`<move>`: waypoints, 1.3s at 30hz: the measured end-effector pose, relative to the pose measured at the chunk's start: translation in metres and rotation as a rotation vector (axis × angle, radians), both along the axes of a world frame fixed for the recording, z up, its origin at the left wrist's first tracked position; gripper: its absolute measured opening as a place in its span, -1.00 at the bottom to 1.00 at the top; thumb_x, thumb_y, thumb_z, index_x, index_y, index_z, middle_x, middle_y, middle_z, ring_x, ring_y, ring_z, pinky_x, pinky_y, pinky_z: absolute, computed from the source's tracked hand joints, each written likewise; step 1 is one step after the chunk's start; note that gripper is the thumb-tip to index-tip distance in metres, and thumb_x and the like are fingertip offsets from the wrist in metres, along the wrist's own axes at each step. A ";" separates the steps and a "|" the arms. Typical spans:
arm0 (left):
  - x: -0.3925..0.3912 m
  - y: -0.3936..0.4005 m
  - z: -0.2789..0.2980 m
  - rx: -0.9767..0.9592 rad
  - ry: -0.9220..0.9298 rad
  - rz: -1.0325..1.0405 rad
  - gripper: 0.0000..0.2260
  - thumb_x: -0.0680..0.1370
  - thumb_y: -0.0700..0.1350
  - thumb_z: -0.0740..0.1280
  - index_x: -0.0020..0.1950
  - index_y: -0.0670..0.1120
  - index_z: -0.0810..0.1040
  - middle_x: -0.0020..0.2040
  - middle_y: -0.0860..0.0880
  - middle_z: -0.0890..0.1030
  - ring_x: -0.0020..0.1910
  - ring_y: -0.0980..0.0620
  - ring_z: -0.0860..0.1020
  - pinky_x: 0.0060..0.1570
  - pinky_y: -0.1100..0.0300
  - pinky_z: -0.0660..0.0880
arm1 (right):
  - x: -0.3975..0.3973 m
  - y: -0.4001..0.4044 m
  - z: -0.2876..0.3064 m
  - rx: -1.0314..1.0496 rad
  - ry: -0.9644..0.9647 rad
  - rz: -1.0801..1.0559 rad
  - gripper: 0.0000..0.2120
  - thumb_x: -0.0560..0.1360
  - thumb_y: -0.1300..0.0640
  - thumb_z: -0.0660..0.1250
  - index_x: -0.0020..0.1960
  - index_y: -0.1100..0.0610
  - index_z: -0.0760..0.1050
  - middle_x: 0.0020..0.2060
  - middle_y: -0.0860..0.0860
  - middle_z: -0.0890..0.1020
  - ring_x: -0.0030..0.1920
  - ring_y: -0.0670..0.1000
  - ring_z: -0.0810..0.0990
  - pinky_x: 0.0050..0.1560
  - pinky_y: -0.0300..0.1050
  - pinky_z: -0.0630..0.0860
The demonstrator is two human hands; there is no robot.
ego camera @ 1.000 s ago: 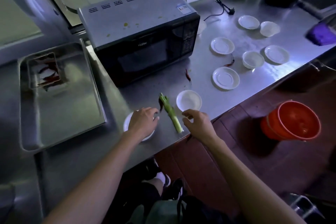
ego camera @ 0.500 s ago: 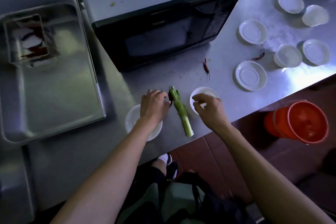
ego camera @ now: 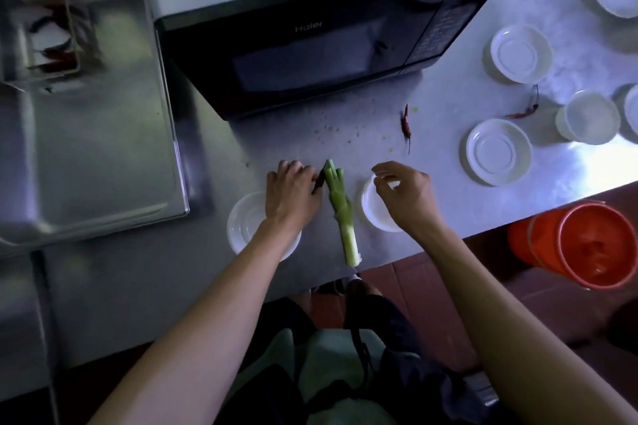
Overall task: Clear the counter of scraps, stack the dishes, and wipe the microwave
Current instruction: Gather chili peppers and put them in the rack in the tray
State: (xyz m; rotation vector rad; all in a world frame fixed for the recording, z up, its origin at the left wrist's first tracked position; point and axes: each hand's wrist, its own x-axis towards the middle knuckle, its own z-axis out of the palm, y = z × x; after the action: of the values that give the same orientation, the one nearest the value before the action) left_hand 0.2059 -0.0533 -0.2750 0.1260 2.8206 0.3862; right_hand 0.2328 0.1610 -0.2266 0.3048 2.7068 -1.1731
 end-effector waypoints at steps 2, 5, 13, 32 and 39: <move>0.000 -0.003 0.001 -0.028 0.001 0.021 -0.84 0.55 -0.01 0.30 0.08 0.01 0.59 0.08 0.01 0.56 0.17 -0.09 0.42 0.12 -0.02 0.39 | -0.008 0.004 -0.002 -0.010 -0.003 0.027 -0.77 0.54 0.25 0.34 0.14 0.08 0.65 0.00 -0.06 0.70 -0.04 -0.13 0.63 0.05 -0.34 0.49; -0.001 -0.004 0.002 -0.045 0.012 0.053 -0.82 0.56 -0.06 0.29 0.12 -0.01 0.60 0.09 0.00 0.58 0.17 -0.10 0.43 0.10 -0.01 0.39 | -0.018 0.009 -0.007 -0.022 0.012 0.058 -0.77 0.53 0.26 0.35 0.15 0.09 0.65 0.00 -0.06 0.70 -0.07 -0.13 0.63 0.05 -0.35 0.51; -0.003 0.015 0.001 -0.031 0.043 0.102 -0.82 0.61 0.01 0.25 0.06 -0.04 0.58 0.07 -0.03 0.60 0.13 -0.12 0.47 0.06 -0.03 0.39 | -0.027 0.031 -0.016 -0.018 0.024 0.110 -0.76 0.52 0.26 0.34 0.14 0.09 0.65 0.00 -0.02 0.70 -0.08 -0.10 0.64 0.05 -0.24 0.55; -0.042 0.052 0.044 0.123 0.139 0.098 -0.87 0.59 -0.08 0.31 0.07 -0.01 0.63 0.00 0.02 0.67 0.04 -0.08 0.56 0.06 -0.03 0.48 | -0.069 0.071 -0.025 0.038 0.017 -0.035 -0.73 0.49 0.28 0.35 0.17 0.16 0.62 0.04 0.11 0.67 -0.06 0.11 0.65 0.03 0.01 0.60; -0.066 0.094 0.047 0.157 0.120 -0.026 -0.88 0.59 -0.09 0.32 0.07 -0.02 0.63 0.00 0.02 0.65 0.04 -0.08 0.55 0.06 -0.03 0.46 | -0.095 0.077 -0.036 0.089 -0.045 -0.086 -0.85 0.55 0.17 0.31 0.06 0.15 0.60 -0.03 0.14 0.63 -0.08 0.21 0.61 -0.08 0.08 0.57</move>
State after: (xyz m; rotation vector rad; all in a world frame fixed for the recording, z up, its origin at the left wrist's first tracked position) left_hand 0.1401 0.0411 -0.2277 0.2261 2.9002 0.6133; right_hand 0.1382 0.2384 -0.2623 0.4593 2.7359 -1.0548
